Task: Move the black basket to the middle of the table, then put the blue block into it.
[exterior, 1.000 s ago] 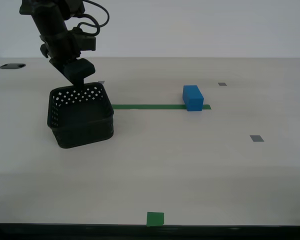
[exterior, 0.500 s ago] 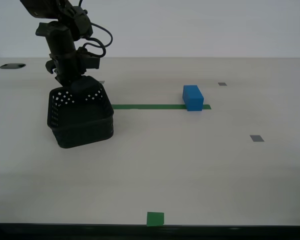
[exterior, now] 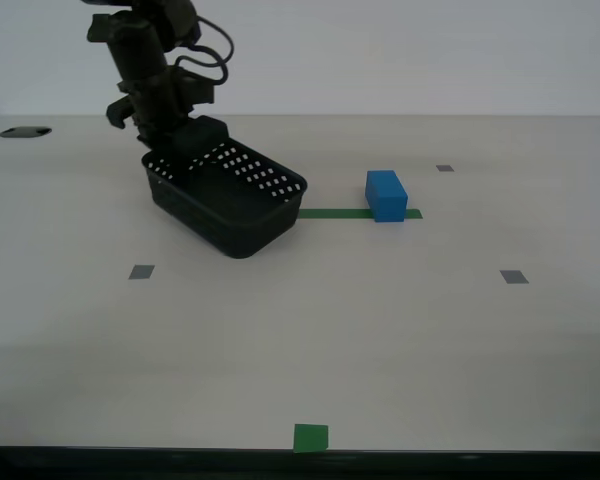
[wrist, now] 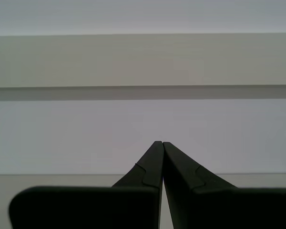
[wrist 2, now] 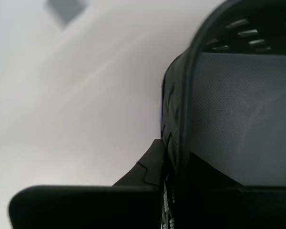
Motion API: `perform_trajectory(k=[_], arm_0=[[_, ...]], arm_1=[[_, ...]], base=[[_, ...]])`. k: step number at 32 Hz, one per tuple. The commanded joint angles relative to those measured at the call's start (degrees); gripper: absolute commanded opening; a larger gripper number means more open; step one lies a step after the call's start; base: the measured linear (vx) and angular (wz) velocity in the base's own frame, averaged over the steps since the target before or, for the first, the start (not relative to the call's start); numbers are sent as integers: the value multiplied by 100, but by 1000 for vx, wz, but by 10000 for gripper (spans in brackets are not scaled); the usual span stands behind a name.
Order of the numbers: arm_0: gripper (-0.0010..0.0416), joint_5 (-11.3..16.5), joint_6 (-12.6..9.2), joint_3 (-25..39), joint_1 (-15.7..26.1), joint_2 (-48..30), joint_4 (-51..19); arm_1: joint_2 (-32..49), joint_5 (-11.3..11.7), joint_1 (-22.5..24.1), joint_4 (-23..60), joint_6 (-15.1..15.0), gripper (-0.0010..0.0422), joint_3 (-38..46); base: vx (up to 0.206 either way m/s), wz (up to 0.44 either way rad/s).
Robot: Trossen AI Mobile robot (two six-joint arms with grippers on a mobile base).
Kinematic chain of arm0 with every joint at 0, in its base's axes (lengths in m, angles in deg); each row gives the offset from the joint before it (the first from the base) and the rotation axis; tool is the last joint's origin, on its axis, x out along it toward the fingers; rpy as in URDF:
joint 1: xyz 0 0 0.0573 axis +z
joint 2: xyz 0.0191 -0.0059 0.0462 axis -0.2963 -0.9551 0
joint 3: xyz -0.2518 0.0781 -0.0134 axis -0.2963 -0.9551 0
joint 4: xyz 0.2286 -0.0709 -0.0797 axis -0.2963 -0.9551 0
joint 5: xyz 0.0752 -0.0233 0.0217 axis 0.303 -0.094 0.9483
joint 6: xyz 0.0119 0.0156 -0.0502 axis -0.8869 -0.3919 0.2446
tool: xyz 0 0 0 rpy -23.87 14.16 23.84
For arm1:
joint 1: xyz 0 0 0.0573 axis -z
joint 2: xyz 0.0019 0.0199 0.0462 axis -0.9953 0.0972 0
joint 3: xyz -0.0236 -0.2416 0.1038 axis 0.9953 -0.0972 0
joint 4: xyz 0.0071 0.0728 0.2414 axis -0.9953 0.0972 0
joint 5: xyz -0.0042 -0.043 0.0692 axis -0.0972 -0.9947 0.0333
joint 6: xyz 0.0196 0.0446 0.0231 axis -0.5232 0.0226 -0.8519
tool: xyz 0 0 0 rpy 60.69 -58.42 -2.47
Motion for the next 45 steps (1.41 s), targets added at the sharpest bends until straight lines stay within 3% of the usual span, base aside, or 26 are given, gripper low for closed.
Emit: perform_trajectory(k=[1, 3, 4, 8, 9, 13, 19, 23, 26, 29, 33, 34, 38, 44, 45], arm_0=[[1, 0, 0, 4, 2, 0, 26], [0, 0, 0, 4, 2, 0, 15], [0, 0, 0, 4, 2, 0, 15], [0, 0, 0, 4, 2, 0, 11], [1, 0, 0, 4, 2, 0, 0], [1, 0, 0, 4, 2, 0, -22], [1, 0, 0, 4, 2, 0, -50], [1, 0, 0, 4, 2, 0, -57], [0, 0, 0, 4, 2, 0, -52], [0, 0, 0, 4, 2, 0, -52], [1, 0, 0, 4, 2, 0, -52], [0, 0, 0, 4, 2, 0, -50], [0, 0, -2, 4, 2, 0, -44], [1, 4, -42, 7, 7, 2, -9], [0, 20, -269, 4, 9, 2, -197]], arm_1=[[-9, -44, 363, 20, -28, -2, 142], [-9, -157, 573, 7, -31, -2, 227], [-9, -328, 732, -2, -17, -2, 313], [-9, -358, 997, 0, 13, -2, 509], [90, -455, 1034, 57, 15, -2, 612], [839, -420, 1110, 848, -63, -2, 1373], [1106, -501, 1193, 885, -76, -2, 2098], [1108, -509, 1193, 960, -101, 0, 2194], [1108, -509, 1200, 1176, -361, 0, 2188], [1108, -507, 1200, 1158, -295, 5, 2188], [1108, -444, 1207, 1150, -293, 66, 2188], [1108, -315, 1207, 1139, -199, 119, 2188], [1099, -289, 1211, 1134, -168, 171, 2194], [992, -269, 1106, 1213, -160, 159, 2918], [992, -269, 1040, 1250, -142, 145, 3311]], base=[[0, 0], [0, 0], [0, 0], [0, 0], [0, 0], [0, 0], [0, 0], [0, 0], [0, 0], [0, 0], [0, 0], [0, 0], [0, 0], [0, 0], [0, 0]])
